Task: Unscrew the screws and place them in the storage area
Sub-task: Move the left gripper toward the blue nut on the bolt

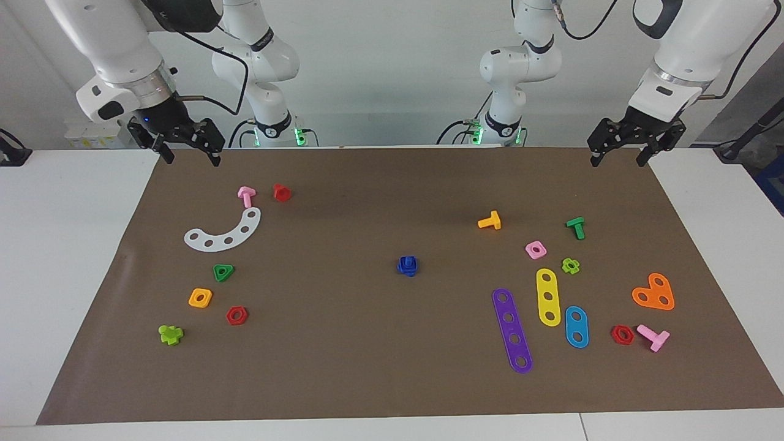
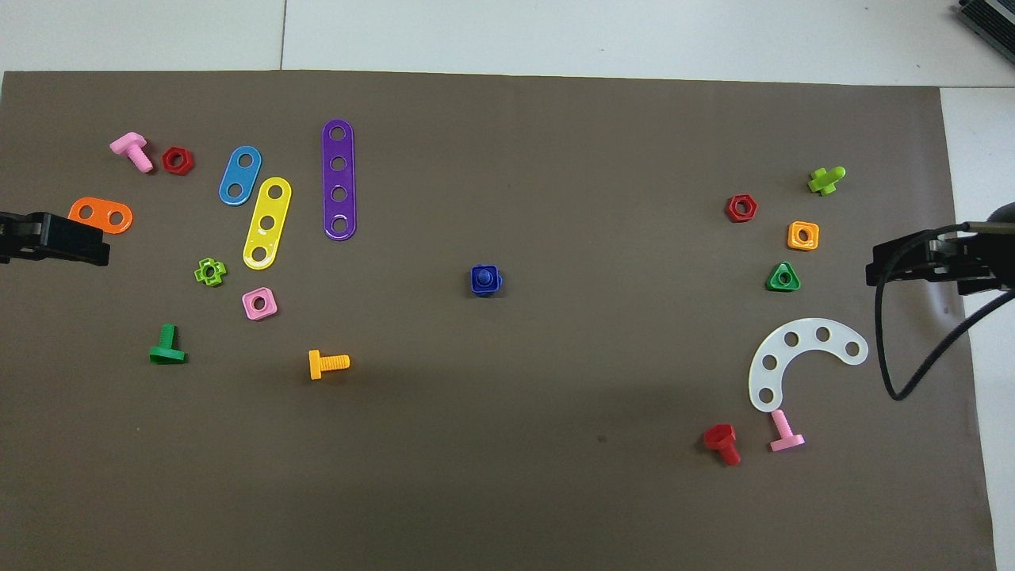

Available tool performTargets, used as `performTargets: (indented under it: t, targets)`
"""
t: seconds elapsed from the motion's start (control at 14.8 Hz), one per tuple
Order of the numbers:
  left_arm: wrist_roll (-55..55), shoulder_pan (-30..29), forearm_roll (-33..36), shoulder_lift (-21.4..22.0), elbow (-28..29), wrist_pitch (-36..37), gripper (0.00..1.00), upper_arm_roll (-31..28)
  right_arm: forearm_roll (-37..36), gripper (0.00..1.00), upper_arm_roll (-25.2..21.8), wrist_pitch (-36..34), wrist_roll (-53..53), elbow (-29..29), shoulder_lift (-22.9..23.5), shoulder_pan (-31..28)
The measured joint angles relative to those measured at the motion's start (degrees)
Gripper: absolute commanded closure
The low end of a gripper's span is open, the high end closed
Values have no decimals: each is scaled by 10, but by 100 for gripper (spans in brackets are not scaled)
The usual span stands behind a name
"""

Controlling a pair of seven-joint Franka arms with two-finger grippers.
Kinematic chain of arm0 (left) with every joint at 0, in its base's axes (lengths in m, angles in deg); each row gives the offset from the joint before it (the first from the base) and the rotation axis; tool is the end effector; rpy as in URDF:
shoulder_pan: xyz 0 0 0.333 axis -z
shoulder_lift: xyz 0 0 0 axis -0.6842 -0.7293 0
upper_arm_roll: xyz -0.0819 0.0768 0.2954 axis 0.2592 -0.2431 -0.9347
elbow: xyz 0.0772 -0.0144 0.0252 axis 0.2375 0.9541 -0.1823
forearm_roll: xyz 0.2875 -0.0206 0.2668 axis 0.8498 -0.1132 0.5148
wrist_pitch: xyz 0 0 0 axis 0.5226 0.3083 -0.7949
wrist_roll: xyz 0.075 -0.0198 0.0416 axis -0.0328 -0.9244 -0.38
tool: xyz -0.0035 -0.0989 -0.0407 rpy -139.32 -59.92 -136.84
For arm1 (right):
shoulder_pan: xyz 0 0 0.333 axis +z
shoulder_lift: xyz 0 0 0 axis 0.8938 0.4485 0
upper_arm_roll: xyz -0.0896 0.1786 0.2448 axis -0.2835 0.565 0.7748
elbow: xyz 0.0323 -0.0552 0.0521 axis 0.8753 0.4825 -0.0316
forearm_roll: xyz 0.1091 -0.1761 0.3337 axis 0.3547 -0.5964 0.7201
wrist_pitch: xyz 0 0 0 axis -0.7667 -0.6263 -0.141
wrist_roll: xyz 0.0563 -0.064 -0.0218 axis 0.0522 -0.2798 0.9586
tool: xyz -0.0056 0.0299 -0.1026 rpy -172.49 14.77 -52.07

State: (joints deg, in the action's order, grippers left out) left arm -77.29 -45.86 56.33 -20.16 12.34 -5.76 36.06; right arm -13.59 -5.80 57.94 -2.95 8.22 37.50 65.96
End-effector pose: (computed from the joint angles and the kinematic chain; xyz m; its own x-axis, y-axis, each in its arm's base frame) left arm 0.5490 -0.0232 0.6387 0.9959 -0.0895 0.0124 -0.0893 -0.9959 -0.0121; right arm 0.5391 -0.0021 0.6253 0.9922 -0.1141 -0.0498 -0.1147 -0.9934 -0.0090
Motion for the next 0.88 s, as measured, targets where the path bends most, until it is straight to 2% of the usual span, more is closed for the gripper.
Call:
performTargets:
  t: [0.34,0.88]
  targets:
    - [-79,50,3,-7,13,0,0,7,0,0,0,0,0,0,0,0]
    - [-81,53,4,-8,14,0,0,4,0,0,0,0,0,0,0,0]
